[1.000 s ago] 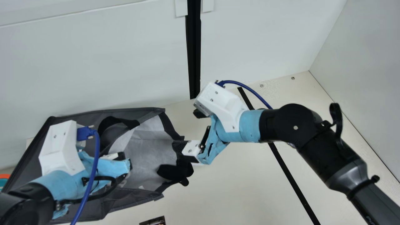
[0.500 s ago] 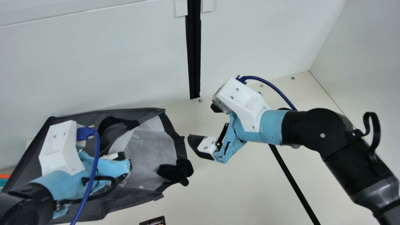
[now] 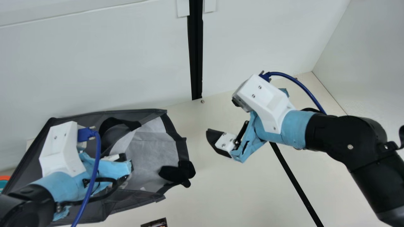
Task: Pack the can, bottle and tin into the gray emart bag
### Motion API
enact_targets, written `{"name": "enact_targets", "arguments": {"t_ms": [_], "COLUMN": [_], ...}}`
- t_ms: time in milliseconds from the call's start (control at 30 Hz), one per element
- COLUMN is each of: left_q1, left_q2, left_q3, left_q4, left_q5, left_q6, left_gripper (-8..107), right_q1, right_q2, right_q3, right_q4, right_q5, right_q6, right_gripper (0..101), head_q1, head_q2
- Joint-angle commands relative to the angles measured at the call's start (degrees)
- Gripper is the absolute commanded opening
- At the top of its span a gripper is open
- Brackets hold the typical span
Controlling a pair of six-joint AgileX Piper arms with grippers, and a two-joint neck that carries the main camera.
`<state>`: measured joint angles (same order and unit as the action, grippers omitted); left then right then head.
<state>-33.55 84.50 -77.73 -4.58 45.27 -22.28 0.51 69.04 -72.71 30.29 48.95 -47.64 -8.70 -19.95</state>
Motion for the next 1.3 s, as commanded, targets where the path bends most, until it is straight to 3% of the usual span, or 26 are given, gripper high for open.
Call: {"name": "enact_targets", "arguments": {"t_ms": [0, 467, 800, 1267], "left_q1": [0.00, 0.00, 0.00, 0.00], "left_q2": [0.00, 0.00, 0.00, 0.00], "left_q3": [0.00, 0.00, 0.00, 0.00], "left_q4": [0.00, 0.00, 0.00, 0.00], "left_q5": [0.00, 0.00, 0.00, 0.00], "left_q6": [0.00, 0.00, 0.00, 0.00], "left_gripper": [10, 10, 10, 10], "right_q1": [-0.39, -3.87, -5.62, -6.74], "right_q2": [-0.44, -4.26, -6.19, -6.97], "right_q3": [-0.06, -0.46, -1.46, -6.10], "right_q4": [-0.85, -7.32, -15.08, -26.63], "right_q5": [-0.15, -0.12, 0.28, 5.64], "right_q6": [0.49, 5.15, 12.36, 24.57], "right_gripper": [91, 91, 91, 91], "head_q1": [-1.30, -1.30, -1.30, -1.30], "head_q2": [-0.05, -0.05, -0.05, -0.05]}}
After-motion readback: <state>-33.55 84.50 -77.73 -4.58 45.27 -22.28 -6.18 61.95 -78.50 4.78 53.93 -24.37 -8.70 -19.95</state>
